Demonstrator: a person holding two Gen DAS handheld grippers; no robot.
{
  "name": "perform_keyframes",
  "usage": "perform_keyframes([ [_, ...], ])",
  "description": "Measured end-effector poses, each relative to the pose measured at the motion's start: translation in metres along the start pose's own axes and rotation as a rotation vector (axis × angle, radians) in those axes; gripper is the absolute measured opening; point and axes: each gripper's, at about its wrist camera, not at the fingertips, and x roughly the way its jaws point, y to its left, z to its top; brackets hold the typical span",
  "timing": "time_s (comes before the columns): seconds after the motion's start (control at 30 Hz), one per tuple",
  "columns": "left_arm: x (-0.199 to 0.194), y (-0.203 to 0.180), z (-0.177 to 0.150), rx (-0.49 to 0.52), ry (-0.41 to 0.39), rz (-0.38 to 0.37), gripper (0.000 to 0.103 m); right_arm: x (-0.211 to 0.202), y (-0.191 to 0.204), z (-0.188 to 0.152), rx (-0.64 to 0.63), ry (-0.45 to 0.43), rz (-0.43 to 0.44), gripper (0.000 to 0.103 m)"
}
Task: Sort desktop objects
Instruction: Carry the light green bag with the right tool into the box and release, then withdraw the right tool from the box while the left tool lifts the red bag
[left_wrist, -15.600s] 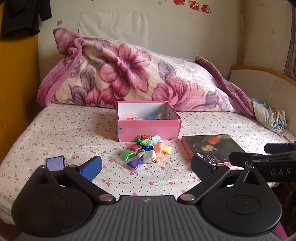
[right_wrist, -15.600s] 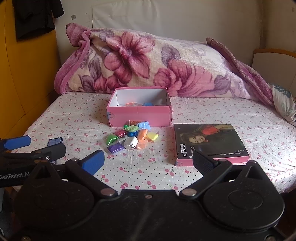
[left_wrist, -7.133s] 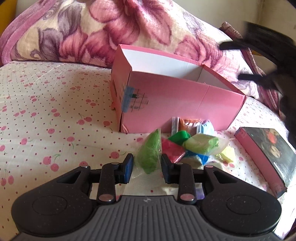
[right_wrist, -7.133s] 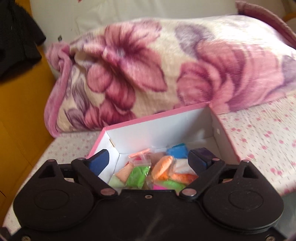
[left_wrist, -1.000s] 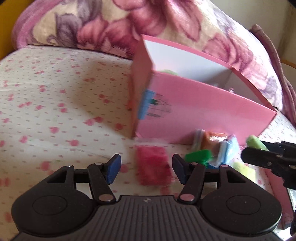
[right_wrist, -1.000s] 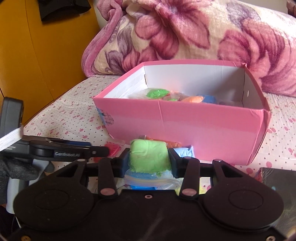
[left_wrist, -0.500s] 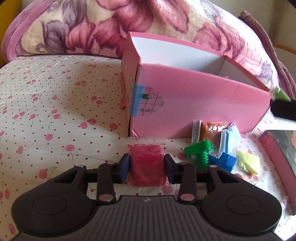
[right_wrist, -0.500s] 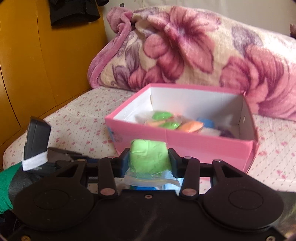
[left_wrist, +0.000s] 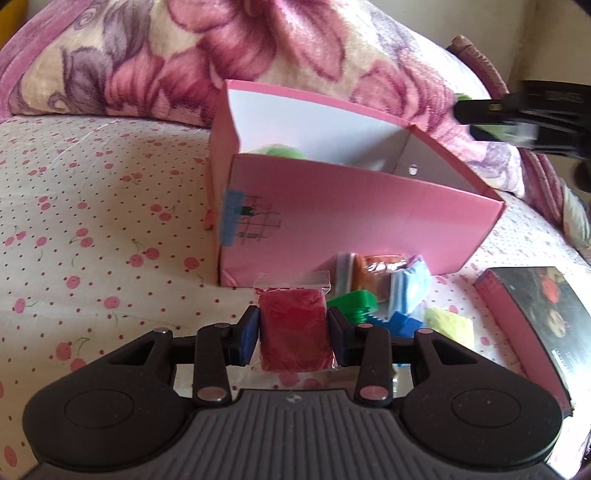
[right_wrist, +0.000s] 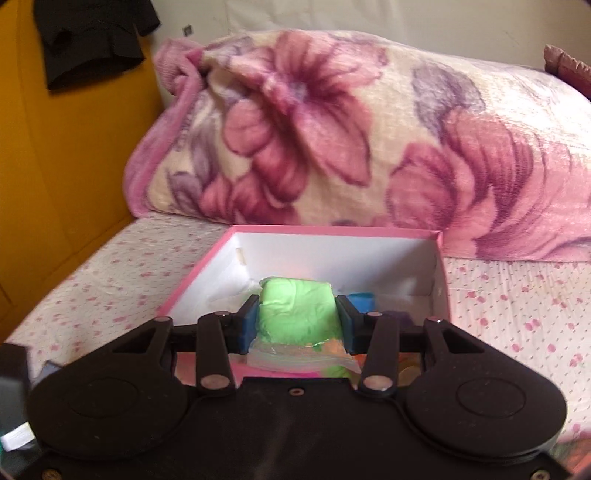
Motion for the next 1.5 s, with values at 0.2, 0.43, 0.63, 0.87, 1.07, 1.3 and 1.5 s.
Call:
perform_keyframes([
  [0.2, -0.004, -0.003, 0.001, 0.004, -0.007, -0.026, 0.038, 0.022, -0.014, 0.028, 0.016, 0.043, -0.047, 0.043],
  [0.43, -0.006, 0.000, 0.001, -0.013, -0.010, -0.045, 0.038, 0.045, -0.026, 0.048, 0.039, 0.107, -0.079, 0.043],
  [0.63, -0.008, 0.003, 0.002, -0.026, -0.016, -0.059, 0.038, 0.078, -0.030, 0.057, 0.023, 0.221, -0.112, 0.043],
  [0.87, -0.009, 0.003, 0.001, -0.030, -0.016, -0.067, 0.038, 0.103, -0.031, 0.048, -0.035, 0.327, -0.184, 0.043],
  [1.07, -0.009, 0.004, 0.000, -0.028, -0.013, -0.067, 0.038, 0.094, -0.030, 0.038, -0.051, 0.296, -0.220, 0.071],
  [1.3, -0.011, 0.003, -0.001, -0.020, -0.012, -0.058, 0.038, 0.062, -0.031, 0.037, -0.014, 0.154, -0.202, 0.079],
  [1.5, -0.013, 0.003, -0.001, -0.013, -0.012, -0.049, 0.038, 0.030, -0.021, -0.004, 0.058, 0.099, -0.137, 0.086],
])
